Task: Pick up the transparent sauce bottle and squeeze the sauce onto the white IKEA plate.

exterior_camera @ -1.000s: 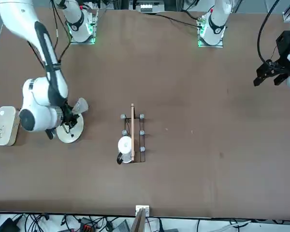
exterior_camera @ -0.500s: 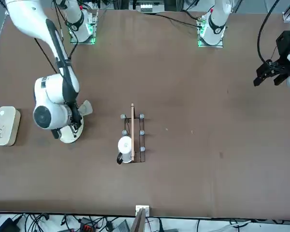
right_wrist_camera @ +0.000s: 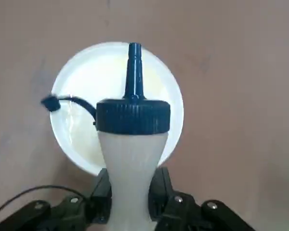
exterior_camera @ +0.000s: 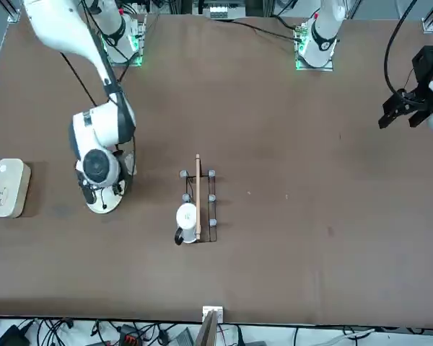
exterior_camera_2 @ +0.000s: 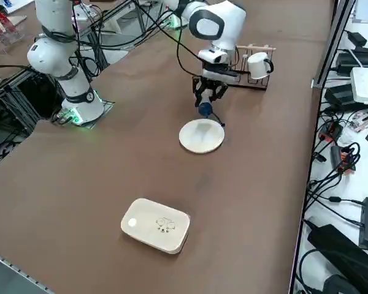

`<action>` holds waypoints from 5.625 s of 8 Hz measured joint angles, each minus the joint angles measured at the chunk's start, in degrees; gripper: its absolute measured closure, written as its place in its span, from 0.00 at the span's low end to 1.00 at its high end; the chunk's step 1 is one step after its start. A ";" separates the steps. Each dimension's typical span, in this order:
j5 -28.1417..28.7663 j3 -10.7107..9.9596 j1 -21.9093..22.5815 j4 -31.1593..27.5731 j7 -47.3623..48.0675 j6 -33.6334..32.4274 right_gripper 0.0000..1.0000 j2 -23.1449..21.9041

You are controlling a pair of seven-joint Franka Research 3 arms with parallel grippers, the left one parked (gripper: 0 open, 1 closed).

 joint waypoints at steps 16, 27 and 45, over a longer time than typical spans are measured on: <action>-39.15 -27.68 -0.41 -20.21 48.95 -15.36 0.62 8.46; -40.03 -28.17 -1.21 -31.46 64.55 -2.91 0.61 7.67; -39.07 -27.68 2.79 -30.81 64.88 -5.57 0.00 8.75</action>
